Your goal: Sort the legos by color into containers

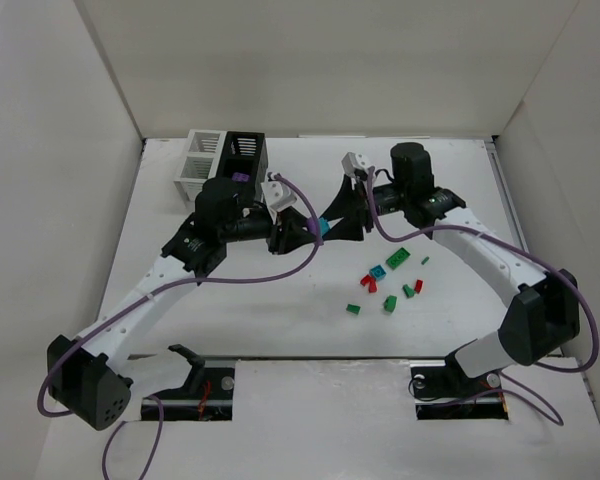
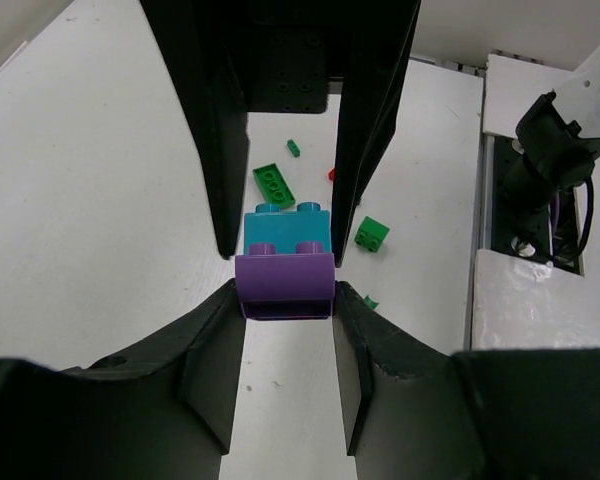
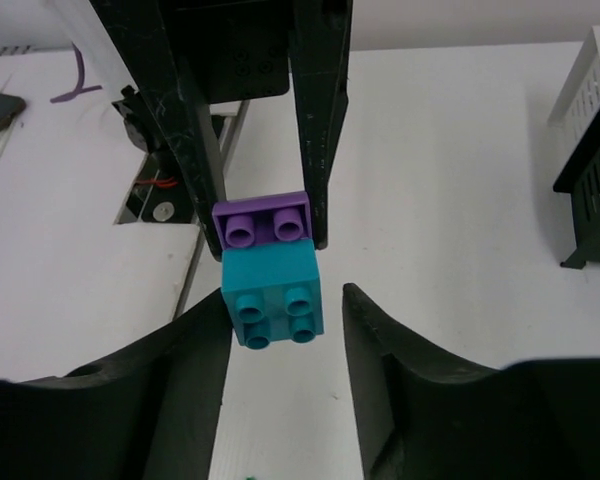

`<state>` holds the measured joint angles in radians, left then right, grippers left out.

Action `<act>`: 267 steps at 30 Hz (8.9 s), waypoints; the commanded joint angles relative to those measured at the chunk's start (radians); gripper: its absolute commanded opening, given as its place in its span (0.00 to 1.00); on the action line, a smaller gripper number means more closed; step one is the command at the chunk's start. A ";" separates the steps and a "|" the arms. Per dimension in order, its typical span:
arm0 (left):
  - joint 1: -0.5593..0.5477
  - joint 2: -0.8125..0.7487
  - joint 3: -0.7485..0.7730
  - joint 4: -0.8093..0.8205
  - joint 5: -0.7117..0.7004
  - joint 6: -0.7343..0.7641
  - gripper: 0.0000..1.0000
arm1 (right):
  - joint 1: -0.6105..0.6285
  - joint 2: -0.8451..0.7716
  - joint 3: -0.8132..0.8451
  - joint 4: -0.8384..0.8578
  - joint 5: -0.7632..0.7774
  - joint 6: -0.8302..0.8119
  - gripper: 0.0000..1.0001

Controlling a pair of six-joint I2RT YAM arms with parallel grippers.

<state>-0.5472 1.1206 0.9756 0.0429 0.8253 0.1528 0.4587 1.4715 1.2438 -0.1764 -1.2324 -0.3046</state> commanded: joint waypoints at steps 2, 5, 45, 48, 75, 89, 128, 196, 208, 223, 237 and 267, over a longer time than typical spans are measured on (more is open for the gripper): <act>-0.007 -0.035 0.005 0.055 0.020 -0.007 0.00 | 0.017 0.012 0.057 0.023 -0.047 -0.022 0.48; -0.007 -0.035 0.005 0.055 0.009 -0.007 0.00 | 0.017 0.012 0.057 0.023 -0.072 -0.022 0.34; 0.326 0.576 0.451 -0.015 -1.063 -0.584 0.00 | -0.361 0.067 0.055 -0.044 0.198 0.068 0.05; 0.326 0.576 0.451 -0.015 -1.072 -0.573 0.00 | -0.370 0.076 0.065 -0.044 0.198 0.068 0.06; 0.326 0.480 0.396 -0.081 -0.956 -0.541 0.72 | -0.370 0.124 0.083 -0.063 0.140 0.078 0.09; 0.259 0.220 0.156 0.072 -0.307 -0.363 1.00 | -0.204 0.142 0.137 -0.146 0.119 -0.062 0.11; -0.051 0.186 0.133 0.000 -0.474 -0.530 0.53 | 0.117 -0.025 0.072 -0.086 0.405 -0.102 0.13; -0.073 0.163 0.178 -0.185 -0.512 -0.501 0.36 | 0.173 -0.071 0.045 0.029 0.643 -0.076 0.15; -0.063 0.162 0.167 -0.163 -0.426 -0.501 0.19 | 0.173 -0.082 0.045 0.066 0.639 -0.074 0.18; -0.022 0.162 0.186 -0.173 -0.454 -0.542 0.00 | 0.173 -0.082 0.036 0.097 0.651 -0.053 0.31; 0.007 0.162 0.215 -0.164 -0.491 -0.552 0.00 | 0.173 -0.073 0.036 0.097 0.622 -0.053 0.72; 0.426 0.892 0.937 -0.135 -0.703 -0.492 0.00 | -0.127 -0.211 -0.165 0.087 0.752 0.076 1.00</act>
<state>-0.1329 1.9575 1.8069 -0.0967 0.1406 -0.3489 0.3576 1.2552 1.0794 -0.1272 -0.4969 -0.2558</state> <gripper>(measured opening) 0.261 0.994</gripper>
